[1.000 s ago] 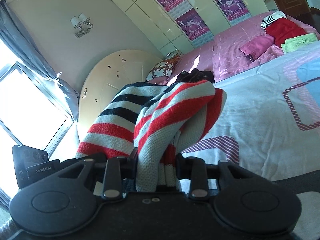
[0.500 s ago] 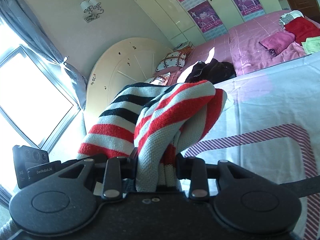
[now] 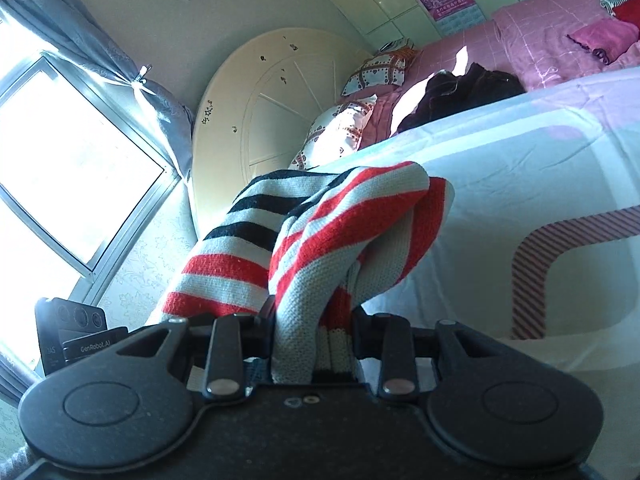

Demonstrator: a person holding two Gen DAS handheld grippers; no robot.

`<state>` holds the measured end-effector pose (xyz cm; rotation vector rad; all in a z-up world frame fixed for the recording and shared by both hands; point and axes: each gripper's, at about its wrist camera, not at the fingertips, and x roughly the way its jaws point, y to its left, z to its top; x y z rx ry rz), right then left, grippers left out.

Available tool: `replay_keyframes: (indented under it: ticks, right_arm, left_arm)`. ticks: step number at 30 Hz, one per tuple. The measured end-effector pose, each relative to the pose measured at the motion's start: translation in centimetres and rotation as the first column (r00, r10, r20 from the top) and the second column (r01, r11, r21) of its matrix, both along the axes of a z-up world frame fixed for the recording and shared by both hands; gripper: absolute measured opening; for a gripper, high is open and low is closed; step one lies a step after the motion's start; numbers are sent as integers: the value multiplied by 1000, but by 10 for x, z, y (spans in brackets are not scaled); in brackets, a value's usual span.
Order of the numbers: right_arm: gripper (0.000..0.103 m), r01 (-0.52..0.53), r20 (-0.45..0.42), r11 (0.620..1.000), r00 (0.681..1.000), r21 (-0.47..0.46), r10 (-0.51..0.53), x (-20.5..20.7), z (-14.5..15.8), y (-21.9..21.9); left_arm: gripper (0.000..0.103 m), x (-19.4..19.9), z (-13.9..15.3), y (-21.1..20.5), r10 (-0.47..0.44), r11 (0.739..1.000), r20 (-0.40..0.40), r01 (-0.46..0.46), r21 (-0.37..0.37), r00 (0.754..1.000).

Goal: Fold small clothes
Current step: 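Press the folded sweater flat and open both tools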

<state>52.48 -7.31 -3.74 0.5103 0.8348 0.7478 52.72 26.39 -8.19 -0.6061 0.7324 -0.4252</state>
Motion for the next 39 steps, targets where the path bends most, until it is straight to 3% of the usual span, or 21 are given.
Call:
replay_keyframes:
  ticks: [4, 7, 8, 10, 13, 16, 20, 22, 24, 28, 31, 33, 34, 39]
  right_arm:
    - [33, -24, -53, 1000, 998, 9, 24, 5, -19, 38]
    - [34, -30, -91, 998, 996, -52, 25, 4, -39, 58]
    - [40, -8, -99, 997, 995, -81, 0, 2, -46, 60]
    - [42, 27, -118, 998, 992, -48, -32, -1, -56, 52]
    - [43, 62, -119, 997, 991, -51, -67, -8, -50, 42]
    - [44, 102, -52, 991, 993, -91, -107, -11, -26, 39]
    - [44, 120, -42, 981, 991, -153, -128, 4, -21, 50]
    - [49, 128, -55, 967, 988, -222, -143, 11, -35, 52]
    - [49, 128, -79, 975, 986, -182, -144, 12, -41, 44]
    - [52, 140, -36, 970, 988, -197, -149, -3, -17, 39]
    - [53, 74, -39, 983, 996, -170, -82, -19, -10, 40]
    - [55, 43, -57, 959, 997, -279, -61, -22, -23, 54]
    - [56, 39, -67, 951, 996, -307, -62, -22, -32, 58]
    - [57, 72, -67, 955, 993, -288, -95, -23, -29, 56]
  left_arm:
    - [49, -4, -19, 32, 38, 999, -41, -38, 14, 998]
    - [50, -8, -42, 46, 56, 998, -104, -52, 39, 993]
    - [53, -9, -51, 48, 54, 998, -121, -51, 28, 991]
    - [55, -13, -58, 50, 59, 998, -121, -62, -19, 991]
    - [60, -18, -49, 48, 74, 997, -91, -74, 7, 993]
    - [60, -14, -42, 50, 95, 995, -70, -94, 26, 993]
    - [60, -1, -48, 67, 193, 981, -76, -193, -2, 978]
    - [61, 7, -57, 66, 208, 978, -112, -202, 57, 972]
    - [64, 9, -63, 65, 210, 977, -115, -204, 65, 971]
    - [65, -5, -43, 59, 194, 976, -83, -184, 121, 977]
    - [82, -21, -40, 53, 184, 971, -72, -170, 167, 980]
    - [83, -24, -49, 49, 189, 959, -83, -166, 229, 978]
    - [87, -24, -54, 49, 204, 959, -92, -181, 217, 975]
    - [88, -33, -46, 40, 255, 931, -63, -227, 284, 965]
